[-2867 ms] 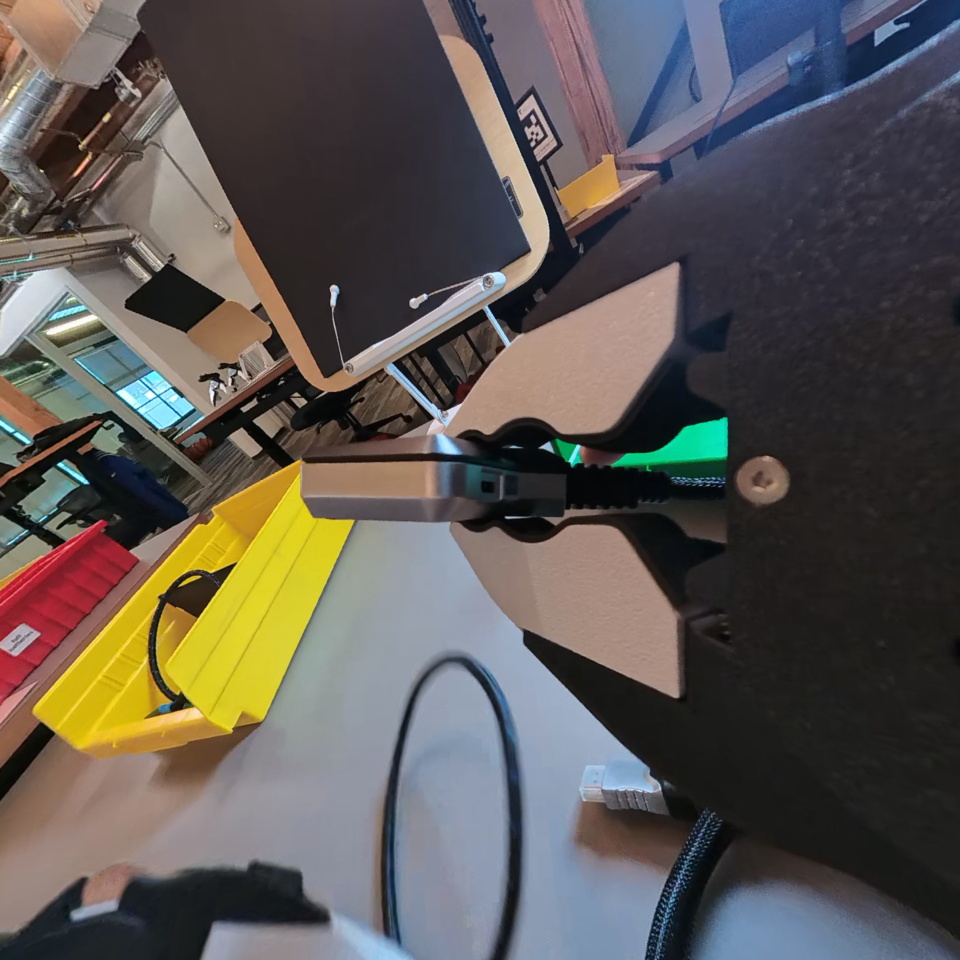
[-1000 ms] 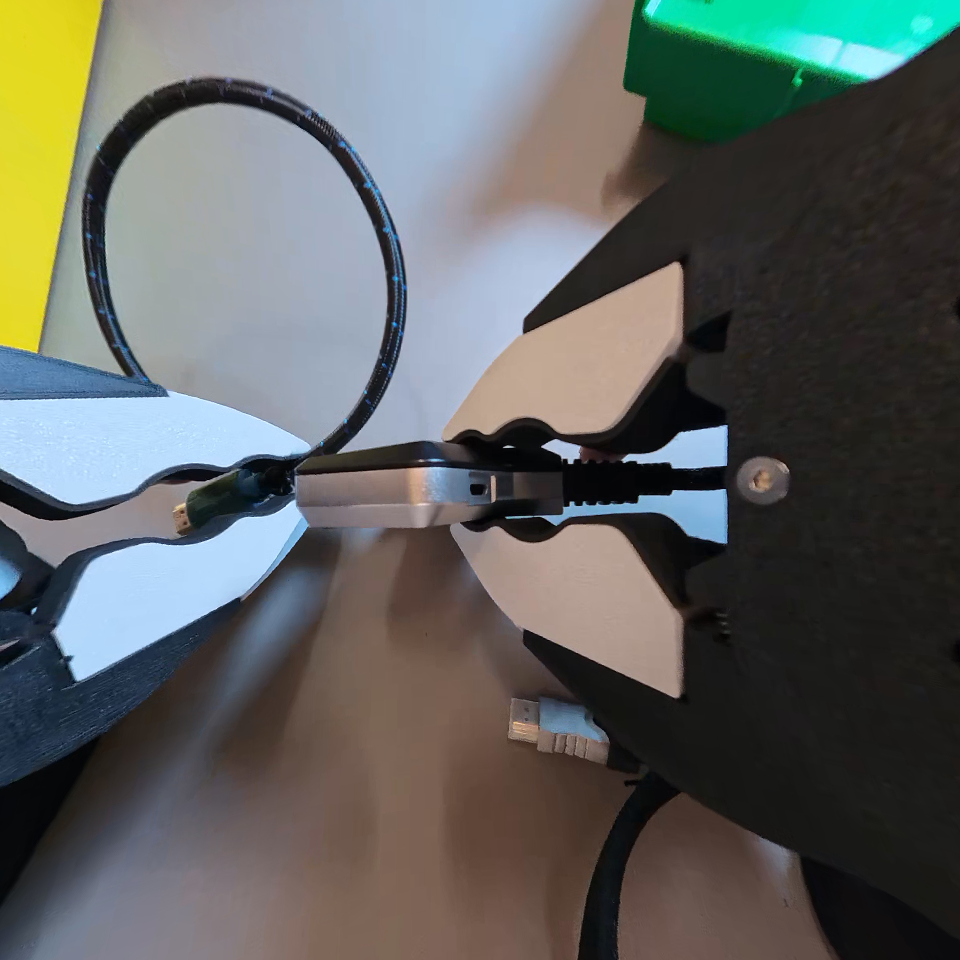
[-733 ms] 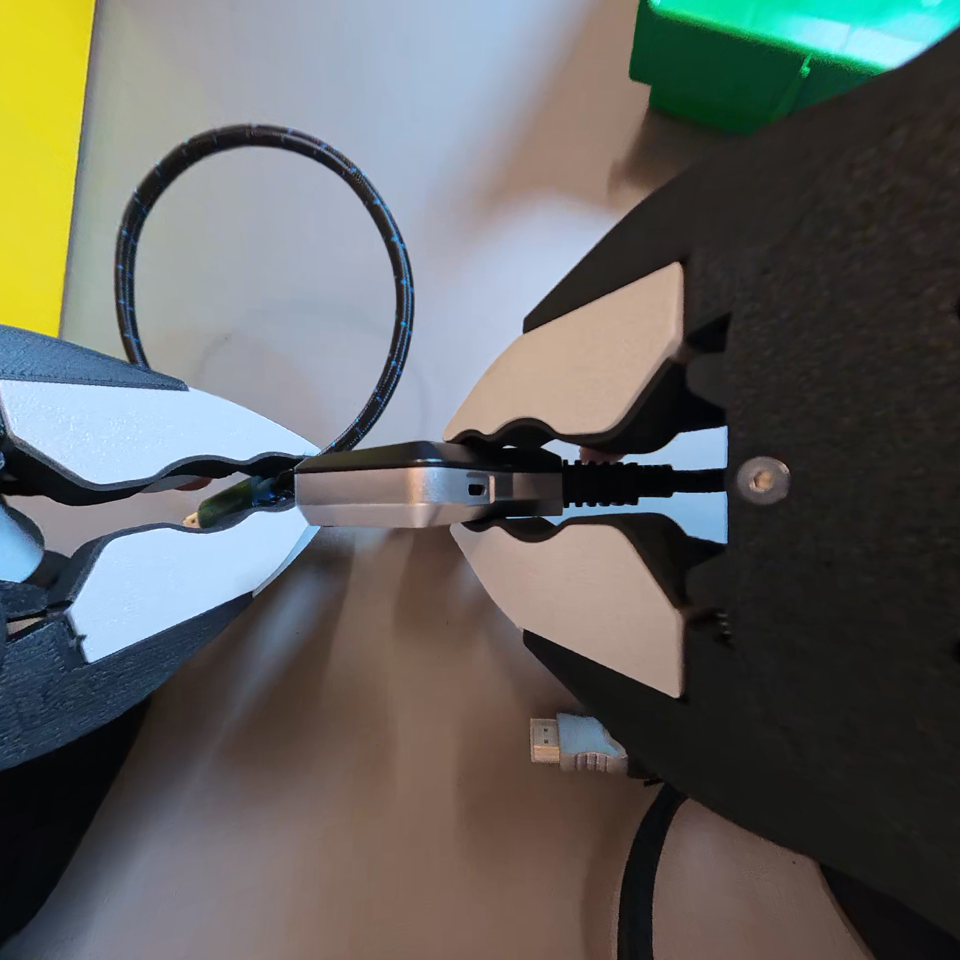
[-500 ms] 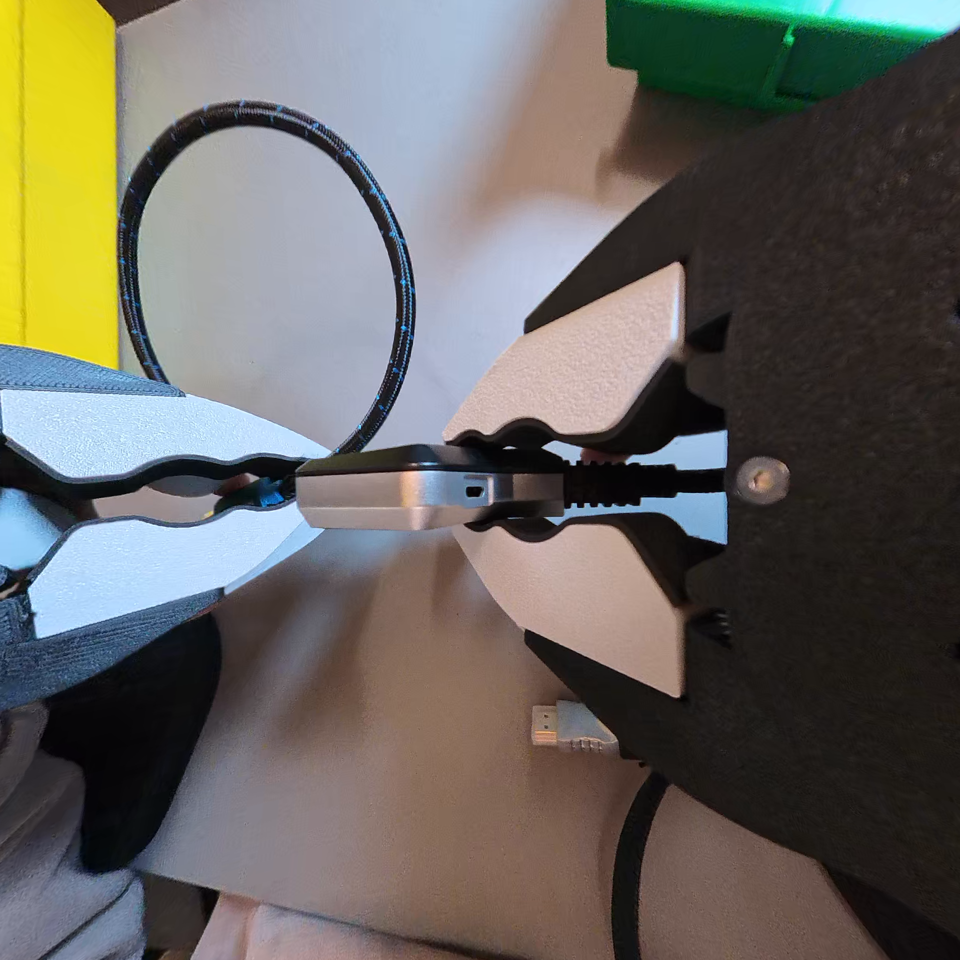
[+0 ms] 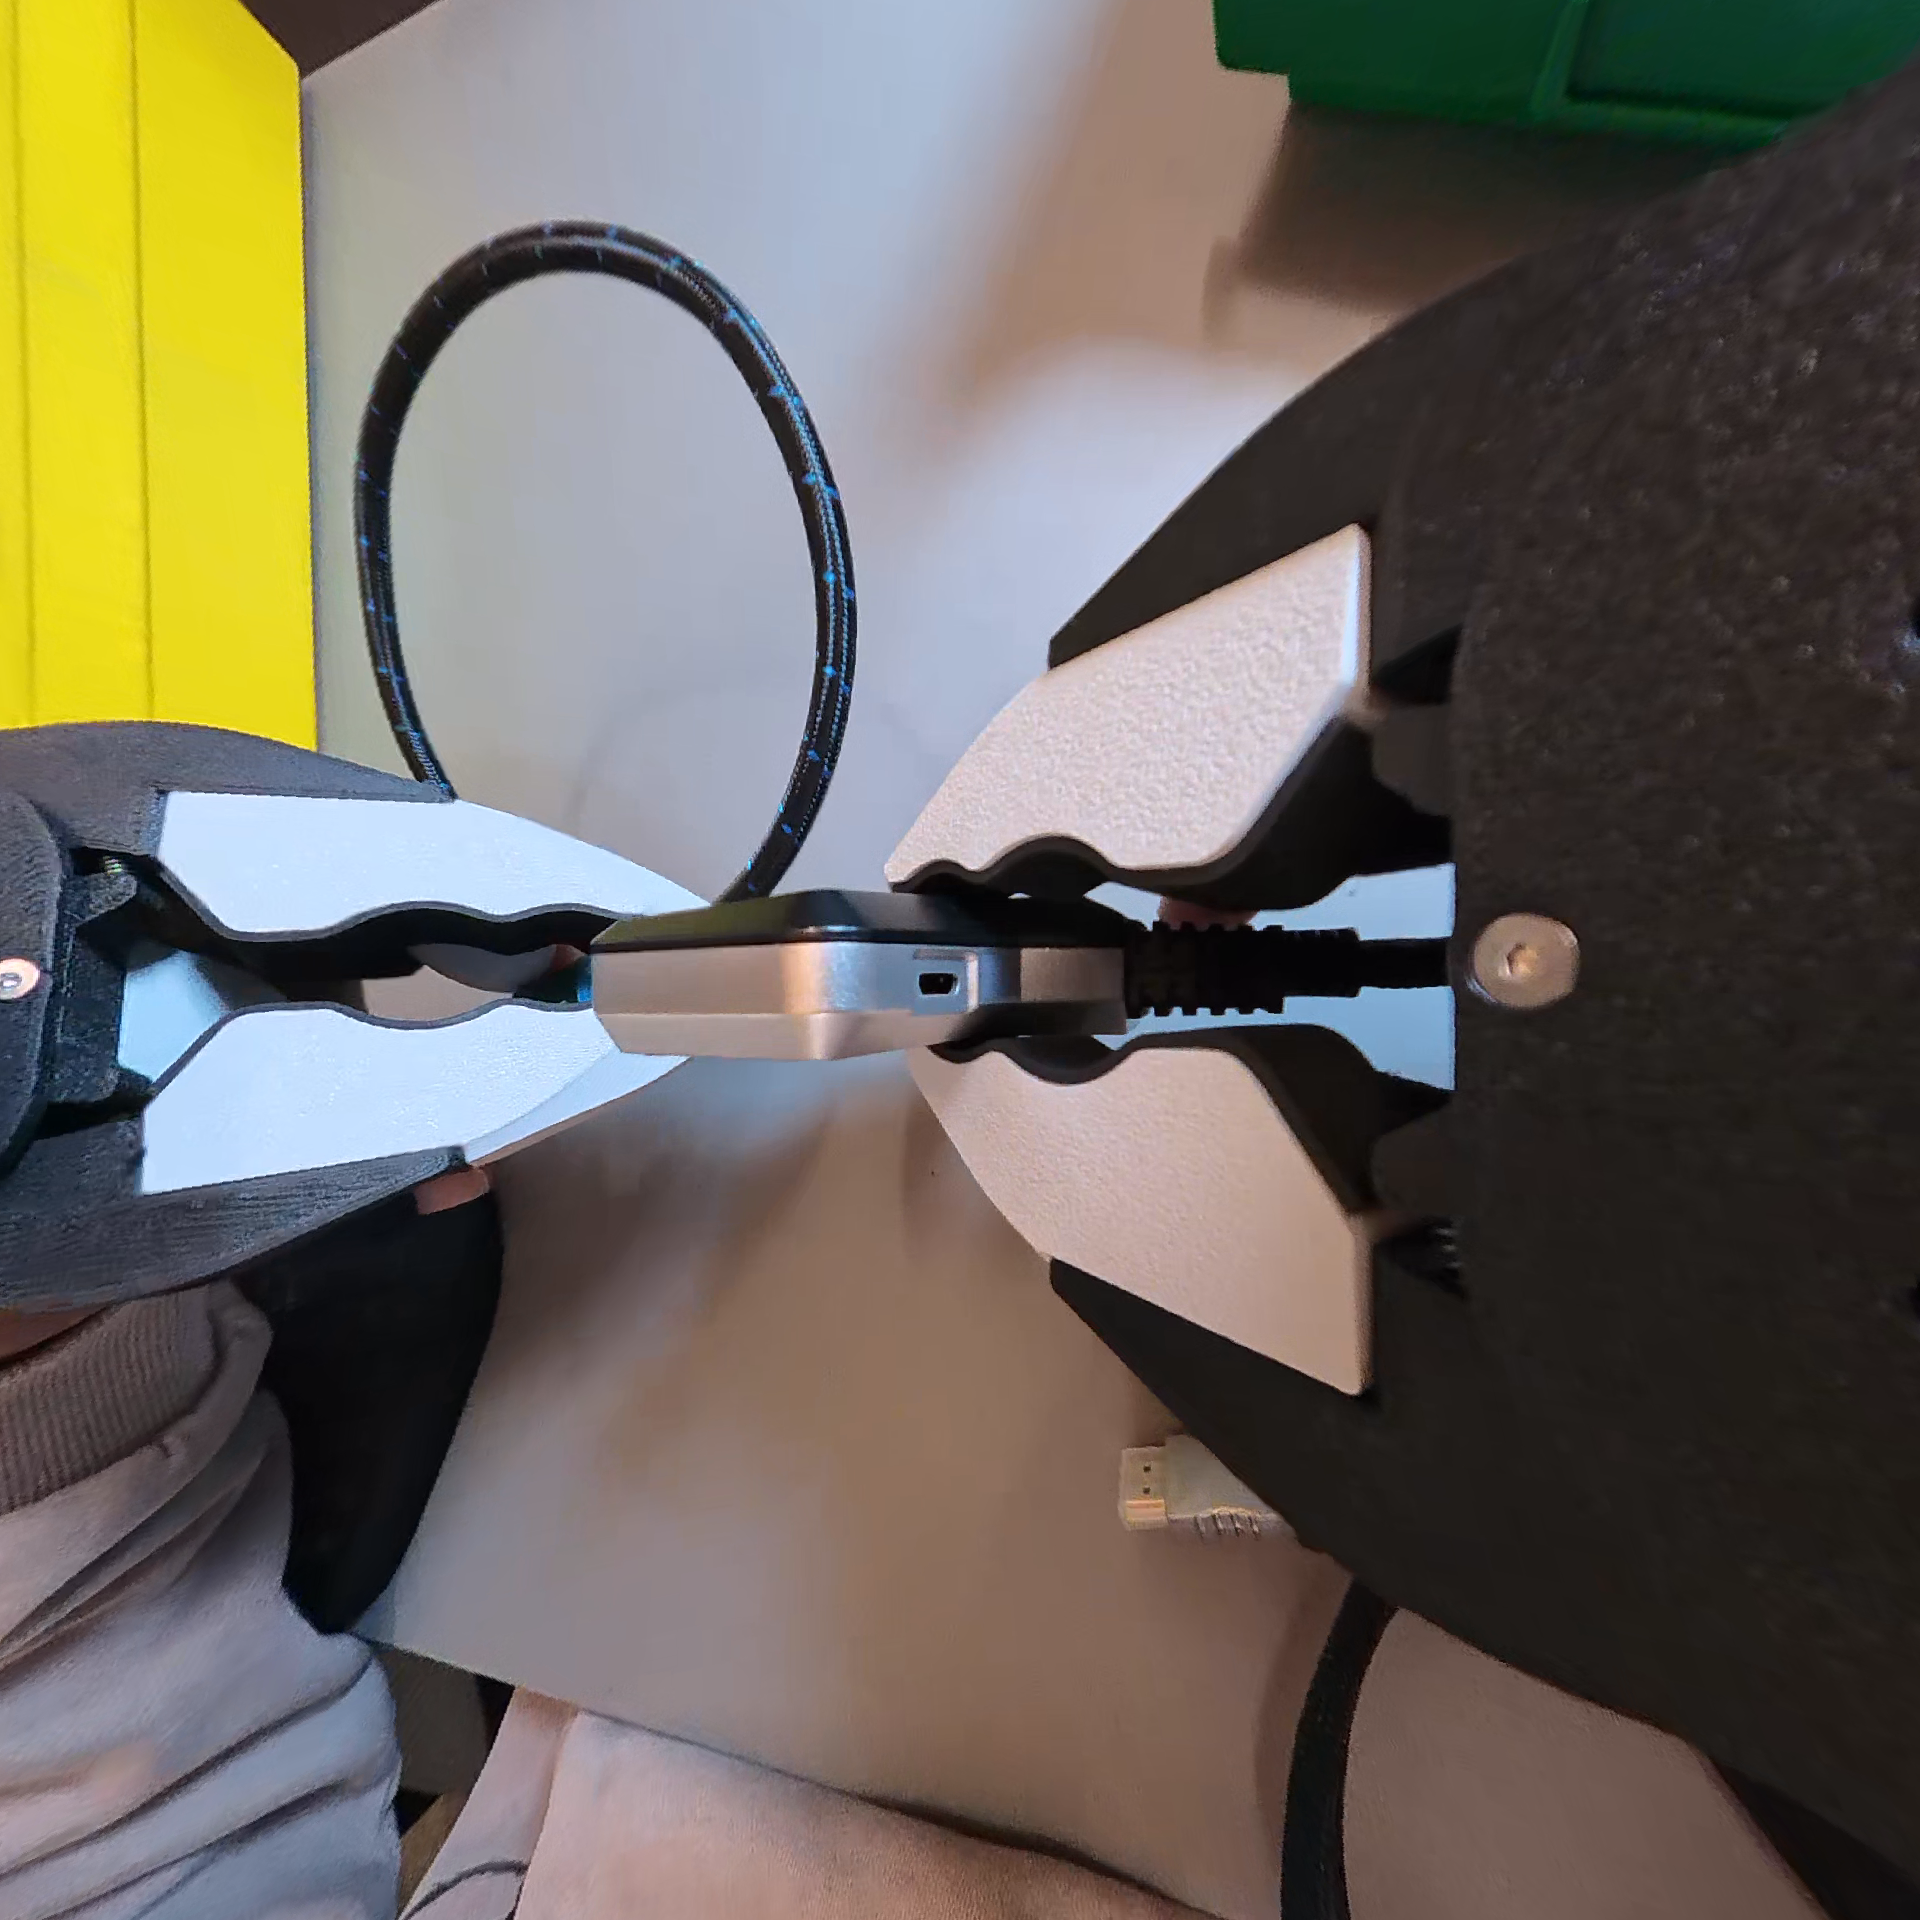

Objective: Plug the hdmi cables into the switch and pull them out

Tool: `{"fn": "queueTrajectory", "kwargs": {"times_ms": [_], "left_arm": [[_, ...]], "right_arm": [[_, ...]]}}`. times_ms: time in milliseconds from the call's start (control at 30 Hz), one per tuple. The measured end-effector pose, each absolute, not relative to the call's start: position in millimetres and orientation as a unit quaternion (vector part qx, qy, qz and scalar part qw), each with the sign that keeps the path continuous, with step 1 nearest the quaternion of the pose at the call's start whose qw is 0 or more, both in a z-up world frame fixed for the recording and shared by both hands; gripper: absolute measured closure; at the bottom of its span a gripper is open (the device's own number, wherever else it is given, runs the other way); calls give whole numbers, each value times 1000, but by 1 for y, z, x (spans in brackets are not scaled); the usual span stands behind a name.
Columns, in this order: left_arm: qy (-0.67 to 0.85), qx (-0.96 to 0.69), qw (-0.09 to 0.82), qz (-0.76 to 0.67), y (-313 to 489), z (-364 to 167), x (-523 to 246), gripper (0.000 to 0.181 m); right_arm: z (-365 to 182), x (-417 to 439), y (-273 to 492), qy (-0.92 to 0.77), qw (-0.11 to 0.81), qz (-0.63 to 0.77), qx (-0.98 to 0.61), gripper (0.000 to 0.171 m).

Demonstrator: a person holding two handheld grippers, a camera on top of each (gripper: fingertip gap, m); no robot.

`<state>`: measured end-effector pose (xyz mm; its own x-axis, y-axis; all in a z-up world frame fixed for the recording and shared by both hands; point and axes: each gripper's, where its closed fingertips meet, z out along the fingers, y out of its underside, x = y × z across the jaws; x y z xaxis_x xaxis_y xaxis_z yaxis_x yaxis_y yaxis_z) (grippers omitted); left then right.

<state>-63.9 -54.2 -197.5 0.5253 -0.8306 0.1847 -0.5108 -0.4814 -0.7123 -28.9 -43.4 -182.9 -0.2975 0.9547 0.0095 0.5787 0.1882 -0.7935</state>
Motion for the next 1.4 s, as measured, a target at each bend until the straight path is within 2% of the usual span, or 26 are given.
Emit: {"fn": "queueTrajectory", "kwargs": {"times_ms": [133, 267, 433, 600, 767, 900, 967, 1033, 1067, 1167, 1333, 1400], "left_arm": [[422, -807, 345, -229, -51, -195, -72, 166], [382, -760, 462, -251, -45, -144, -105, 157], [212, -688, 660, -213, -24, -70, -203, 148], [92, -683, 720, -84, -25, -56, -299, 147], [-8, -722, 688, -77, -21, -89, -353, 148], [16, -831, 556, -20, -18, -153, -362, 144], [59, -870, 486, 61, -19, -181, -366, 146], [99, -877, 453, 125, -18, -189, -367, 164], [127, -882, 431, 143, -20, -194, -365, 180], [143, -882, 415, 170, -22, -195, -368, 181], [129, -887, 416, 153, -20, -193, -370, 160], [136, -902, 382, 148, -17, -205, -371, 155]], "right_arm": [[-183, -34, -40, -728, 279, 329, -533, 149], [-172, -29, -28, -717, 318, 307, -539, 149], [-146, -21, 0, -652, 403, 335, -547, 149], [-120, -11, 23, -604, 495, 329, -531, 149], [-116, -8, 28, -588, 519, 327, -527, 149], [-120, -10, 27, -598, 522, 310, -524, 149], [-122, -11, 26, -601, 522, 308, -521, 149], [-123, -12, 25, -603, 519, 307, -522, 149], [-124, -13, 24, -604, 518, 307, -522, 149], [-124, -13, 24, -605, 517, 307, -522, 149], [-128, -15, 24, -602, 509, 314, -528, 149], [-130, -16, 25, -602, 506, 314, -531, 149]]}}
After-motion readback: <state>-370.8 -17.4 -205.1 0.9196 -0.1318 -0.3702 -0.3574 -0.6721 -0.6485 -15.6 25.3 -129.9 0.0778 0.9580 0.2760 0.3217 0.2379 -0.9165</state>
